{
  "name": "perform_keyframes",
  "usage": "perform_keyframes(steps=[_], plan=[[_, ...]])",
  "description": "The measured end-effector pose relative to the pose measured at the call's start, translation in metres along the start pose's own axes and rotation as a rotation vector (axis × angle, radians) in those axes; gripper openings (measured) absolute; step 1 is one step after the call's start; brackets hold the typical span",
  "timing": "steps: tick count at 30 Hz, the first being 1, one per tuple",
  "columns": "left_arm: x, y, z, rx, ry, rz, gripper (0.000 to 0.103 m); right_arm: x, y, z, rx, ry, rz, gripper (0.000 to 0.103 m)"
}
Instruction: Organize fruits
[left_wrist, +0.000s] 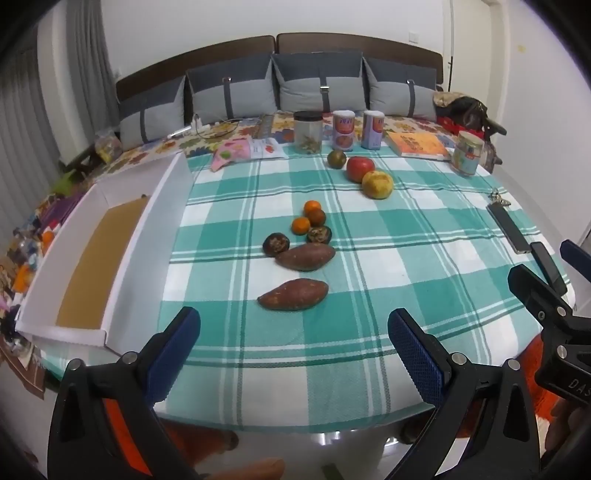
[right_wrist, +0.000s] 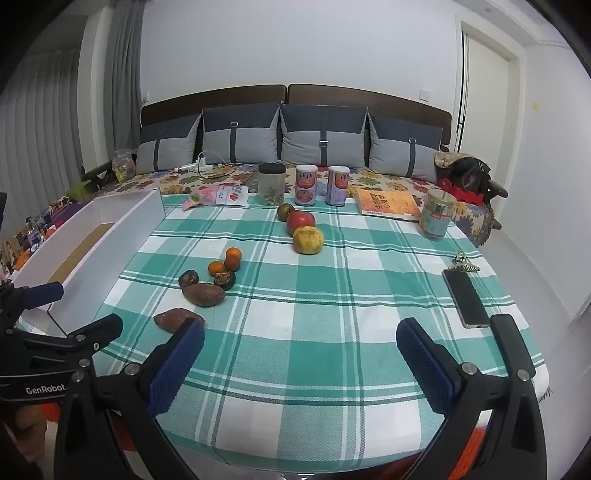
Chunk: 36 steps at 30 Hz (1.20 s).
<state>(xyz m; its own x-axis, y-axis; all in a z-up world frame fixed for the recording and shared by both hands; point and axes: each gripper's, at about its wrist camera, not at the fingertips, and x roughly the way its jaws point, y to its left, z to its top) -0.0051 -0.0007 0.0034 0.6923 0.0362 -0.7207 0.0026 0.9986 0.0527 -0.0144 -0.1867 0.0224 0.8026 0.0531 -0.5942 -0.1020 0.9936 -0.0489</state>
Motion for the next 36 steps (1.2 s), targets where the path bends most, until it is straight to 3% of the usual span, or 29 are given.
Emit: perform_keyframes(steps=[25, 29, 32, 34, 36], plan=[[0.013, 0.009, -0.024, 0.005, 0.052, -0.004, 0.102, 0.012, -0.007, -0.012, 0.036, 0.016, -0.008, 0.103], [0.001, 0.03, -0.051, 0.075, 0.1, -0.006, 0.102, 0.003, -0.007, -0.015, -0.017, 0.069, 0.022, 0.103], [-0.006, 0.051, -0.055, 0.13, 0.115, -0.017, 0.102, -0.011, -0.014, -0.018, -0.152, 0.149, 0.056, 0.103], [-0.004, 0.054, -0.044, 0.124, 0.079, -0.011, 0.102, -0.015, -0.018, -0.017, -0.254, 0.158, 0.01, 0.103], [0.002, 0.047, -0.03, 0.094, 0.022, -0.021, 0.102, -0.01, -0.022, -0.011, -0.255, 0.143, 0.008, 0.103]])
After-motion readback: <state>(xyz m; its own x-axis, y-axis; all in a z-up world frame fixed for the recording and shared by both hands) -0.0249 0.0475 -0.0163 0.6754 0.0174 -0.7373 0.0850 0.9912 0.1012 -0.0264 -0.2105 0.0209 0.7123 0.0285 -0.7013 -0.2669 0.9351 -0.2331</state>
